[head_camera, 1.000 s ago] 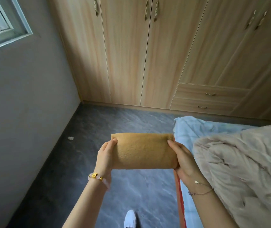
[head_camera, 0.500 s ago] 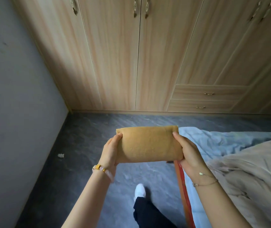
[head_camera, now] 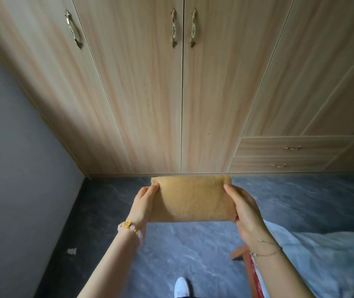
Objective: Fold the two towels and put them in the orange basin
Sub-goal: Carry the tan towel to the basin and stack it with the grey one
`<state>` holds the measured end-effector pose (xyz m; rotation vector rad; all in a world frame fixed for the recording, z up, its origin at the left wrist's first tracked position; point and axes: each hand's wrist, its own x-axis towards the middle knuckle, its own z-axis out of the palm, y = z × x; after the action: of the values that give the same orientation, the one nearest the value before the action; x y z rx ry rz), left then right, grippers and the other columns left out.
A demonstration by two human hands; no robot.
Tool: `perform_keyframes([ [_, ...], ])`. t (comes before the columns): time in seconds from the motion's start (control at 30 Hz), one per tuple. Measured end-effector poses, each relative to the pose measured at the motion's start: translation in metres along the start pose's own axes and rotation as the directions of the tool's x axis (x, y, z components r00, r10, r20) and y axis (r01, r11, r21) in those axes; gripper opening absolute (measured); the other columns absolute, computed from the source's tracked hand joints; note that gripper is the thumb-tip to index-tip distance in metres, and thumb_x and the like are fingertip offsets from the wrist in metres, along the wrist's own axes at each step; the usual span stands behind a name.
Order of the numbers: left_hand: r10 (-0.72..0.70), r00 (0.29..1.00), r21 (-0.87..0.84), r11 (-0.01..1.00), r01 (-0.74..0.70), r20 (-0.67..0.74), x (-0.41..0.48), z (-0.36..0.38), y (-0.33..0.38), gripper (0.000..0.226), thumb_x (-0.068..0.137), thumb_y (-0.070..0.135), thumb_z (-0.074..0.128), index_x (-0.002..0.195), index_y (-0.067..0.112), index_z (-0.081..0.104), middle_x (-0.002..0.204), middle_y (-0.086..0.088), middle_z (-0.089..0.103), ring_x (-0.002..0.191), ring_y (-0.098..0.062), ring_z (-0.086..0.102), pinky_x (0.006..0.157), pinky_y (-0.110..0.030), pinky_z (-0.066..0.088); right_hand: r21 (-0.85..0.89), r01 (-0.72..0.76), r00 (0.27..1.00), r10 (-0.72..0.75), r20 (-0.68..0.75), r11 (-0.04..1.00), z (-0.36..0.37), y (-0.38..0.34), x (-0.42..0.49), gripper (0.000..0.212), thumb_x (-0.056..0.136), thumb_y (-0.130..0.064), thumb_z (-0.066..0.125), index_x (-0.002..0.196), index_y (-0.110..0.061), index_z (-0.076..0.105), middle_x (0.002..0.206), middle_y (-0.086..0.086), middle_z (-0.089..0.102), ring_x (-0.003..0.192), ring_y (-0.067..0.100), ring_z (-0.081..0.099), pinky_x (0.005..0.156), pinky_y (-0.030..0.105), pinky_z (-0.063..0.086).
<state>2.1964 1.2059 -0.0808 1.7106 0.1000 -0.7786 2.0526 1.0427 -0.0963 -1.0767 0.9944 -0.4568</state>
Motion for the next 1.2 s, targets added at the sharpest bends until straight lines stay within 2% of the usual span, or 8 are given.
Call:
perform_keyframes([
  [0.17,0.003,0.997,0.003,1.0,-0.003,0.081,0.052,0.03,0.042,0.021,0.089,0.048,0.051,0.088,0.028,0.058,0.104,0.003,0.059,0.1,-0.017,0.053,0.1,-0.044,0.042,-0.006,0.038,0.998,-0.038,-0.046,0.999,0.005,-0.028,0.056,0.028,0.084,-0.037,0.065,0.107,-0.021,0.065,0.113,0.001,0.067,0.108,0.02,0.061,0.097,0.046,0.048],
  [0.33,-0.026,0.985,0.054,0.998,0.017,0.169,0.098,0.065,0.071,0.037,0.083,0.057,0.053,0.105,0.027,0.058,0.111,0.002,0.058,0.108,-0.02,0.053,0.102,-0.043,0.041,0.015,0.067,0.992,-0.065,-0.113,0.998,-0.003,-0.044,0.096,0.022,0.086,-0.031,0.063,0.106,-0.021,0.064,0.11,0.002,0.067,0.105,0.02,0.062,0.078,0.034,0.049],
  [0.53,-0.082,0.951,0.158,0.987,0.036,0.298,0.166,0.136,0.099,0.028,0.086,0.052,0.053,0.089,0.024,0.057,0.105,-0.007,0.059,0.102,-0.026,0.055,0.097,-0.048,0.045,0.014,0.088,0.96,-0.081,-0.269,0.996,-0.025,-0.06,0.147,0.019,0.09,-0.029,0.059,0.107,-0.021,0.062,0.107,0.001,0.066,0.099,0.017,0.062,0.072,0.028,0.047],
  [0.77,-0.071,0.839,0.294,0.95,-0.108,0.539,0.245,0.247,0.158,0.026,0.088,0.048,0.052,0.09,0.023,0.058,0.101,-0.006,0.06,0.09,-0.021,0.055,0.088,-0.041,0.046,0.031,0.115,0.837,-0.08,-0.542,0.993,-0.053,-0.098,0.215,0.009,0.09,-0.034,0.058,0.097,-0.03,0.06,0.1,-0.01,0.059,0.089,0.011,0.055,0.073,0.032,0.045],
  [0.87,-0.081,0.781,0.329,0.93,-0.165,0.62,0.267,0.292,0.182,0.025,0.091,0.044,0.048,0.095,0.022,0.057,0.106,-0.009,0.059,0.094,-0.024,0.055,0.087,-0.042,0.047,0.075,0.157,0.81,-0.085,-0.581,0.985,-0.065,-0.12,0.24,0.024,0.092,-0.03,0.057,0.114,-0.021,0.057,0.11,0.002,0.063,0.1,0.021,0.061,0.084,0.042,0.049],
  [0.97,-0.109,0.711,0.349,0.915,-0.201,0.695,0.283,0.333,0.199,0.029,0.09,0.048,0.049,0.102,0.023,0.058,0.113,-0.007,0.059,0.103,-0.024,0.055,0.09,-0.041,0.046,0.114,0.187,0.755,-0.068,-0.652,0.976,-0.078,-0.135,0.258,0.026,0.093,-0.024,0.056,0.117,-0.014,0.055,0.113,0.011,0.064,0.102,0.028,0.062,0.093,0.05,0.049],
  [1.1,-0.124,0.644,0.387,0.877,-0.284,0.755,0.29,0.386,0.209,0.031,0.088,0.05,0.05,0.101,0.024,0.06,0.116,-0.007,0.059,0.107,-0.026,0.054,0.098,-0.044,0.042,0.166,0.207,0.669,-0.016,-0.743,0.964,-0.097,-0.139,0.27,0.028,0.094,-0.022,0.055,0.118,-0.009,0.055,0.108,0.009,0.064,0.092,0.02,0.061,0.084,0.038,0.051],
  [1.2,-0.151,0.586,0.401,0.857,-0.324,0.796,0.289,0.425,0.212,0.033,0.087,0.051,0.052,0.1,0.022,0.062,0.115,-0.006,0.06,0.107,-0.025,0.055,0.1,-0.043,0.041,0.153,0.23,0.56,-0.003,-0.829,0.961,-0.117,-0.141,0.279,0.026,0.092,-0.027,0.055,0.116,-0.016,0.058,0.106,0.003,0.062,0.091,0.011,0.057,0.076,0.026,0.044],
])
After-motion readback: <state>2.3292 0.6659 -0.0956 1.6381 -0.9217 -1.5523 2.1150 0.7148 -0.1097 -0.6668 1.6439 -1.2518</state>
